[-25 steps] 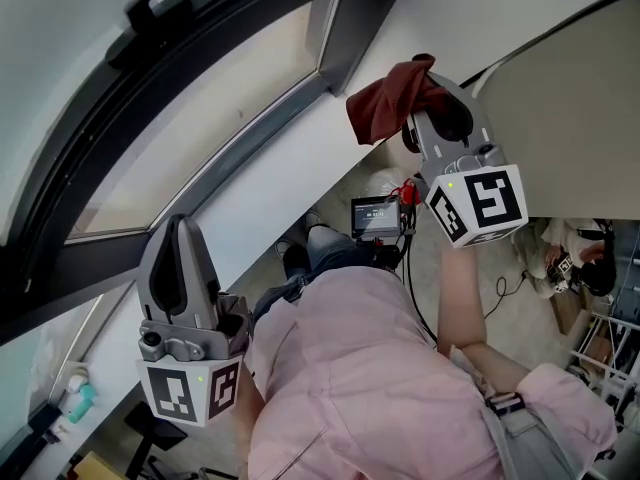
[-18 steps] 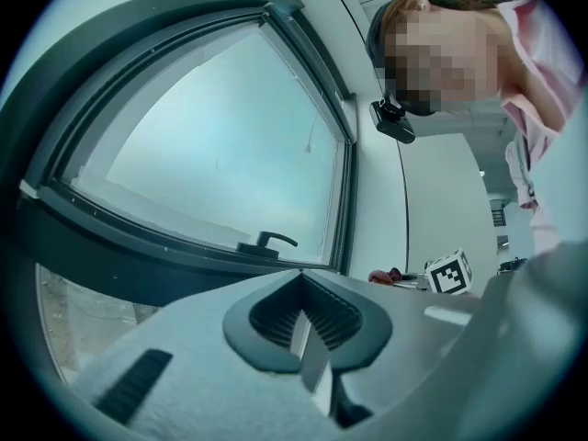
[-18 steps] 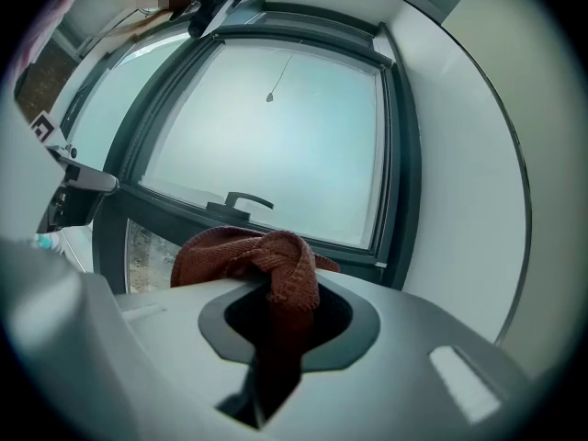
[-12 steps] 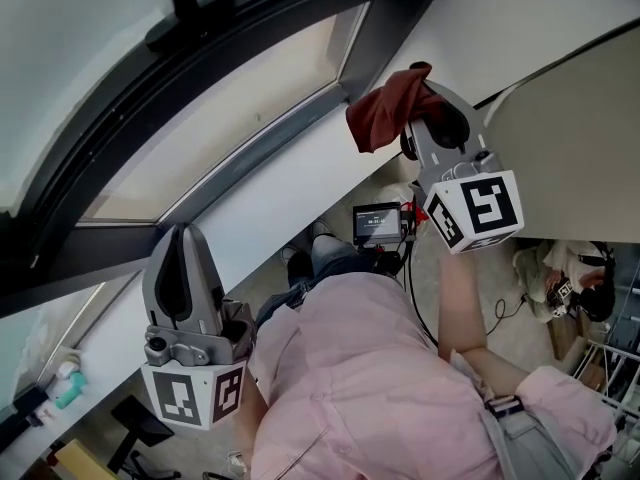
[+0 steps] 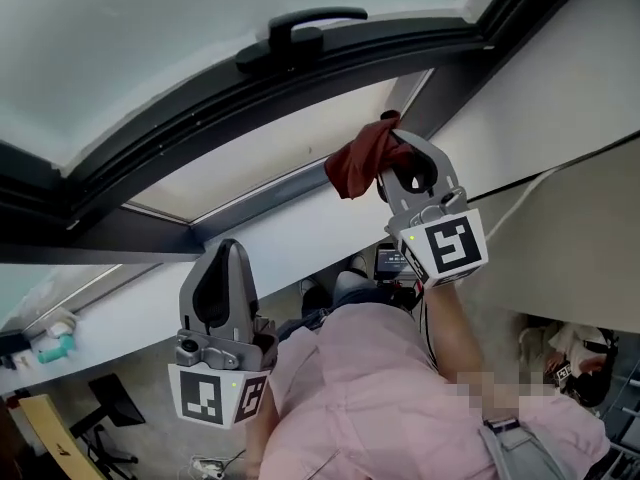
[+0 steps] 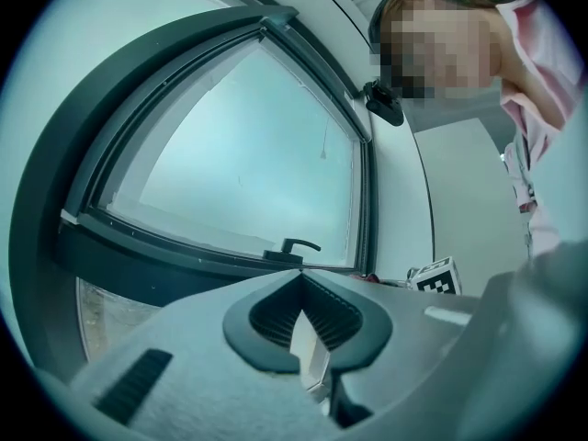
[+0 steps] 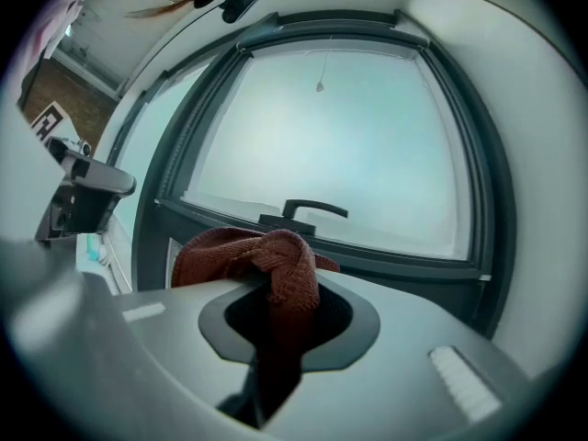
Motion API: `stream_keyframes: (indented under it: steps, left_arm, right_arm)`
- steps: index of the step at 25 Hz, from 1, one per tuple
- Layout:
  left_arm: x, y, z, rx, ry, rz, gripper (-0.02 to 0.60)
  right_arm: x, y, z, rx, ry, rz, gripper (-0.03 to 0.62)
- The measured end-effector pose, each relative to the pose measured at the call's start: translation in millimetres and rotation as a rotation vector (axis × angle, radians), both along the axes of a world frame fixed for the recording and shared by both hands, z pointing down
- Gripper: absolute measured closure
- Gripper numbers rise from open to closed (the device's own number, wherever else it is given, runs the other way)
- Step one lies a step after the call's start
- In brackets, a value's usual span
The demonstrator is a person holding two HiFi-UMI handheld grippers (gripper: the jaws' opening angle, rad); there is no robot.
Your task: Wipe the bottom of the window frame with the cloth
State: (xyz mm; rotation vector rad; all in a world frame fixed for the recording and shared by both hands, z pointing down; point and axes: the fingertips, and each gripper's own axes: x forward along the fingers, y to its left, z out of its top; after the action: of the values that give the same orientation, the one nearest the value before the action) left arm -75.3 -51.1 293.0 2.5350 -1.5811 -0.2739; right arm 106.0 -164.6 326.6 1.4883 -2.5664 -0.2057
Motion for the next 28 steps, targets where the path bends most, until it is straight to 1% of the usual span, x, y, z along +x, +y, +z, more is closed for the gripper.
stream_keyframes:
  steps: [4,6,9,11,14,16,19,28]
  left_arm:
    - [4.6,-5.1,-3.8,-0.003,-0.012,-0.055,0.584]
    - [3.1,-5.9,-4.5,-0.011,-0.008,-0.084,0.584]
    - [-6.0,-9.4,-3.6,-0.014,0.001,-0.145,0.586]
    - [-10.5,-10.3,-3.1,-0.017,0.002,-0.174,0.586]
    - [-15.6,-11.9,-2.4,-0.022,0.009,-0.205,0.584]
    - [-17.3,-13.8,-2.2,-0.026,0.009,-0.216,0.586]
    - [-16.0,-19.0,-3.0,-0.026,0.003,-0.218,0.585]
    - [-0.3,-32.6,-6.4,-0.019,0.001,-0.197,0.584]
  right_arm:
    - [-46.6,-16.0,9.1,-0.016,0.006,-0.140,0.536]
    - [-61.7,-24.9,12.8,-0.025,0.013,-0.180,0.536]
    - [-83.8,-45.8,11.2,-0.014,0.011,-0.227,0.536]
    - [-92.8,-60.2,14.8,-0.018,0.018,-0.234,0.536]
    - [-100.5,-79.8,21.4,-0.017,0.005,-0.212,0.536]
    - [-102.8,-83.6,20.7,0.029,-0.002,-0.190,0.539]
    - [-102.1,-82.9,18.3,0.085,0.014,-0.169,0.539]
    - [-100.2,-83.2,13.5,0.094,0.044,-0.243,0.539]
